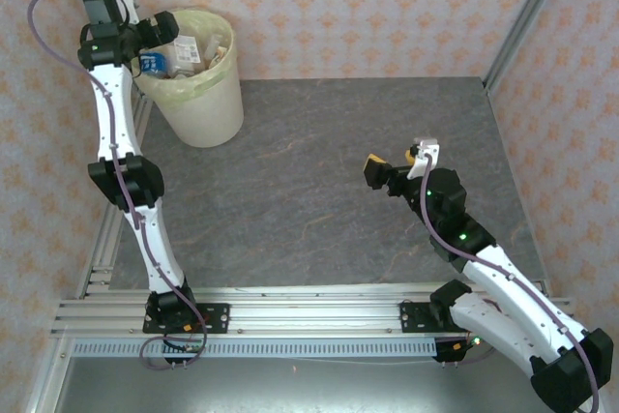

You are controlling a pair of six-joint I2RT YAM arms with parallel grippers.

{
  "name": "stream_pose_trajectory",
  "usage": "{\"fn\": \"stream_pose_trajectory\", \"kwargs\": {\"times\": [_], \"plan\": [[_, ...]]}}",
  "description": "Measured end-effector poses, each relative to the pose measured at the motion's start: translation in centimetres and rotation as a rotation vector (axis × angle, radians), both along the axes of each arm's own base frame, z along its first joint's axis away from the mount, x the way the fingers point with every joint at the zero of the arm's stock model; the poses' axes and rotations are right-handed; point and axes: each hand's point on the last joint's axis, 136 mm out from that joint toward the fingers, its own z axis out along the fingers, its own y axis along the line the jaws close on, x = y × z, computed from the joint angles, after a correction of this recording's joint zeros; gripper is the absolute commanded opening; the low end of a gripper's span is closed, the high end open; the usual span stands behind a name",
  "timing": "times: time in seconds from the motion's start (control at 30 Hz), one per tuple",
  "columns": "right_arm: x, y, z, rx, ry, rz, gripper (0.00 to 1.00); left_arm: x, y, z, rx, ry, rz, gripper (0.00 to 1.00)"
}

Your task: Put the plastic bottles in the bin

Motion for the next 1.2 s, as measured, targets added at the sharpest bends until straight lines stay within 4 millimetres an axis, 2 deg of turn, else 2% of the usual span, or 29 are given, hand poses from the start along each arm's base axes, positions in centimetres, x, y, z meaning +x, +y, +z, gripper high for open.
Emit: {"fn": "stream_pose_trajectory", "kwargs": {"times": [0.1, 0.2, 0.4, 0.5, 0.57, 0.63, 0.73, 0.83, 0.93, 1.03, 1.13, 1.2], "plan": [[0.1, -0.1, 0.0, -0.001, -0.001, -0.009, 0.99, -1.6, -1.1, 1.5, -0.013, 0.001, -0.022, 1.0], [0.2, -0.6, 0.1, -0.006, -0.005, -0.038, 0.99, -4.2, -3.0, 3.4, -0.035, -0.007, -0.054, 1.0], [0.8, -2.9, 0.1, -0.017, -0.033, -0.169, 0.99, -12.0, -7.2, 7.4, -0.056, -0.104, -0.092, 1.0], [1.1, -5.1, -0.5, -0.031, -0.041, -0.276, 0.99, -16.1, -9.5, 7.2, -0.047, -0.158, -0.092, 1.0], [1.3, -7.0, -1.2, -0.055, -0.034, -0.364, 0.99, -19.2, -10.8, 5.7, -0.04, -0.173, -0.078, 1.0], [1.5, -9.0, -1.9, -0.082, -0.025, -0.452, 0.99, -21.5, -10.8, 3.6, -0.035, -0.165, -0.031, 1.0], [1.5, -12.2, -3.4, -0.128, -0.004, -0.569, 0.99, -25.0, -9.1, -1.0, -0.02, -0.149, 0.108, 1.0], [1.3, -15.2, -6.1, -0.177, 0.034, -0.66, 0.99, -27.7, -7.4, -6.1, 0.002, -0.098, 0.229, 1.0], [1.0, -18.0, -8.9, -0.213, 0.091, -0.756, 0.99, -29.4, -5.8, -11.1, 0.022, -0.031, 0.34, 1.0], [0.9, -20.4, -10.9, -0.217, 0.139, -0.841, 0.99, -30.3, -4.1, -15.9, 0.054, 0.022, 0.444, 1.0], [1.1, -22.0, -12.7, -0.213, 0.191, -0.896, 0.99, -31.3, -2.7, -20.5, 0.079, 0.09, 0.534, 1.0], [1.6, -22.2, -13.6, -0.209, 0.211, -0.895, 0.99, -31.4, -2.2, -22.7, 0.091, 0.118, 0.566, 1.0]]}}
